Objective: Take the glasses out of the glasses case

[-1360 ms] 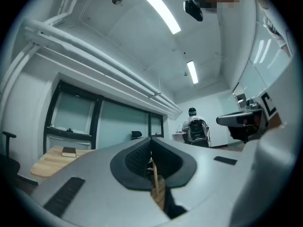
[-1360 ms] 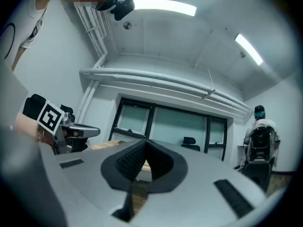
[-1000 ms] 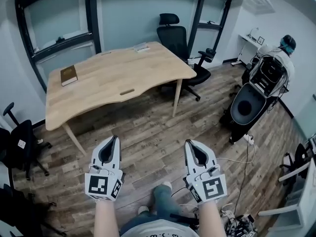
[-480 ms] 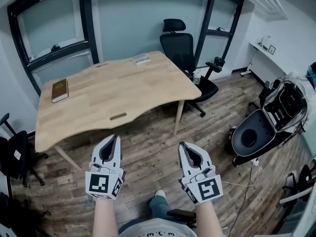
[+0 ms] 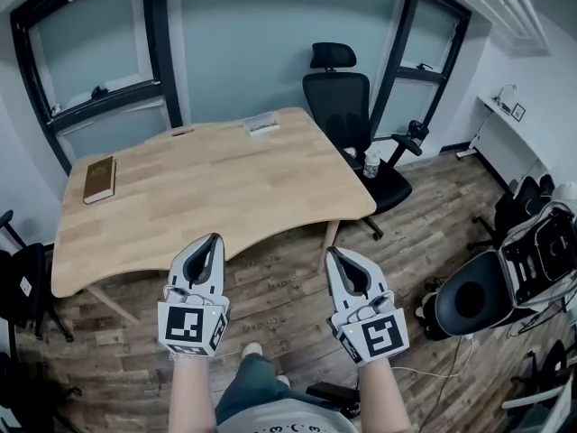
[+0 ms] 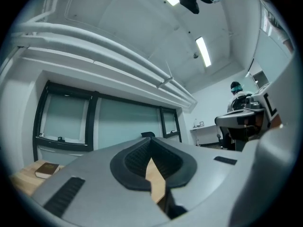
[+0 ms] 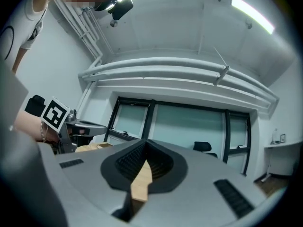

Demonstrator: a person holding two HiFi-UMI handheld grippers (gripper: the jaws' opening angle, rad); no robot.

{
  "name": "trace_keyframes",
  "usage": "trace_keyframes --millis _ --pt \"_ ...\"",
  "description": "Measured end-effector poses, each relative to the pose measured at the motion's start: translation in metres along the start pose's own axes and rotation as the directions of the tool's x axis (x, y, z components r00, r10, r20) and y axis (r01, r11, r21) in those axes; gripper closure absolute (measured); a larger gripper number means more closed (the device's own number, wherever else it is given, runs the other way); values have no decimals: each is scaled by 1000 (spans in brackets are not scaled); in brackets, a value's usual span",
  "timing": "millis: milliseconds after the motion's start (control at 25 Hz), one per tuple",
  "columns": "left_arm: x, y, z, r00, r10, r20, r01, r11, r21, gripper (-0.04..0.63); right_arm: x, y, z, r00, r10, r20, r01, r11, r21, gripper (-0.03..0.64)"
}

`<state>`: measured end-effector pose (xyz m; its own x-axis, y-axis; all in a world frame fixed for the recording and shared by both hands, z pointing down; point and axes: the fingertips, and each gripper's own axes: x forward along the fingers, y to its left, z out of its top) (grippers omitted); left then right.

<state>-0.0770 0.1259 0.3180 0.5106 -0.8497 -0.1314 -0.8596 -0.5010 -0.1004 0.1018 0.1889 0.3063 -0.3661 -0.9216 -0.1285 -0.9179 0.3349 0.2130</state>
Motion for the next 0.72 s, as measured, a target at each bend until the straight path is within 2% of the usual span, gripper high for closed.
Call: trace_keyframes --millis 200,360,720 --pt "82 20 -14 1000 -8 0 8 1000 -18 578 60 -39 -28 1000 7 -14 -7 1000 5 606" --pt "153 45 -39 999 -11 -32 10 1000 -27 578 129 -80 -51 999 11 -38 -10 1000 22 606" --pt "302 146 -67 998 16 -59 -19 998 -59 578 307 -149 -83 998 21 -60 -19 999 33 606"
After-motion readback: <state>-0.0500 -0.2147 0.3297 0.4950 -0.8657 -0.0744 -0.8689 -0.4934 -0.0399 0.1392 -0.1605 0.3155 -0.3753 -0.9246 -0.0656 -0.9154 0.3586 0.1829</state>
